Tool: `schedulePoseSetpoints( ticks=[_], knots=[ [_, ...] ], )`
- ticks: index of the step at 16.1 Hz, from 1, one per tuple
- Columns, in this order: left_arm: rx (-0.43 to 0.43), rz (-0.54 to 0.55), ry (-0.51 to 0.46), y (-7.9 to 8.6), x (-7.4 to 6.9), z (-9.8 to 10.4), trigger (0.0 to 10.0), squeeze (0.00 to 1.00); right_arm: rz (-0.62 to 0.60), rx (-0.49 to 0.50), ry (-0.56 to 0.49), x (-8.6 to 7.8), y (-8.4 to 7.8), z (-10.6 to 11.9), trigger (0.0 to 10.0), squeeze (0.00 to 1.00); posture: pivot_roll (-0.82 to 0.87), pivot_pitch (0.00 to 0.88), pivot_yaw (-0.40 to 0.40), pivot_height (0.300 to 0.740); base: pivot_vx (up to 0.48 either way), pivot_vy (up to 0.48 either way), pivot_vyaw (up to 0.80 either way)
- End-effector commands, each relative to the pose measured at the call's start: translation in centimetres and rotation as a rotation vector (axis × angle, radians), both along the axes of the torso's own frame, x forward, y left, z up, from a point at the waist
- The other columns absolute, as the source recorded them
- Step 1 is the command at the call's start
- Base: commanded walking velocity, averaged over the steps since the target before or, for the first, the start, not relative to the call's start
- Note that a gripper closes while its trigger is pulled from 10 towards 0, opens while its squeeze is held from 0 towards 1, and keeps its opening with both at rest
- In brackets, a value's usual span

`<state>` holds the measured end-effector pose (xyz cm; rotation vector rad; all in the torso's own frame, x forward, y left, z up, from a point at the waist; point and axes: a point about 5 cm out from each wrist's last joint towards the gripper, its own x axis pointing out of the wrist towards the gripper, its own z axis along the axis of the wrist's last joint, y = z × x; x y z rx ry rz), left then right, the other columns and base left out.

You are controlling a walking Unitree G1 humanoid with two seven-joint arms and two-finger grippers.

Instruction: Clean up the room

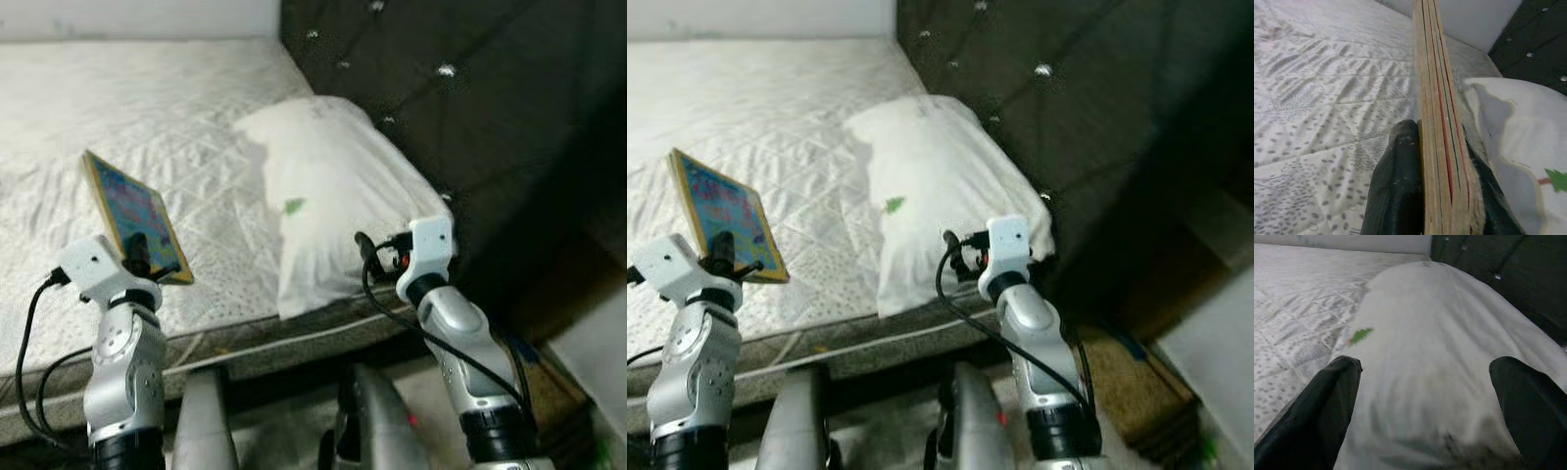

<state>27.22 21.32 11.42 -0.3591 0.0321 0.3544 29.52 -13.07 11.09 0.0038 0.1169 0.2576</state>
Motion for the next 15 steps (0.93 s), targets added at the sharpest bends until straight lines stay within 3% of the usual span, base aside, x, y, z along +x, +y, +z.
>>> schedulePoseSetpoints(
  ticks=[1,5,10,13,15],
  knots=[
    [0.017,-0.008,-0.059,-0.3,0.7,1.4,10.0,0.0,-0.014,-0.002,0.004,0.1,-0.4,0.1,10.0,0.0,-0.03,0.046,-0.084,0.573,0.0,0.0,0.0],
    [-0.004,0.008,-0.057,0.3,2.0,1.3,10.0,0.0,0.004,-0.009,0.007,0.0,-0.3,0.2,10.0,0.0,-0.05,0.047,-0.079,0.573,0.0,0.0,0.0],
    [-0.13,-0.071,-0.014,0.3,5.3,0.5,10.0,0.0,0.018,-0.013,-0.001,-1.6,-1.7,1.3,10.0,0.0,-0.13,0.087,-0.09,0.569,0.0,0.0,0.0],
    [-0.213,-0.232,0.064,-2.3,6.7,-0.9,10.0,0.0,0.018,-0.029,-0.005,-2.8,-2.8,2.1,10.0,0.0,-0.18,0.116,-0.1,0.529,0.0,0.0,0.0],
    [-0.222,-0.267,0.074,-3.1,7.0,-1.2,10.0,0.0,0.021,-0.04,-0.001,-3.2,-3.1,2.2,10.0,0.0,-0.19,0.121,-0.107,0.511,0.0,0.0,0.0]
  ],
)
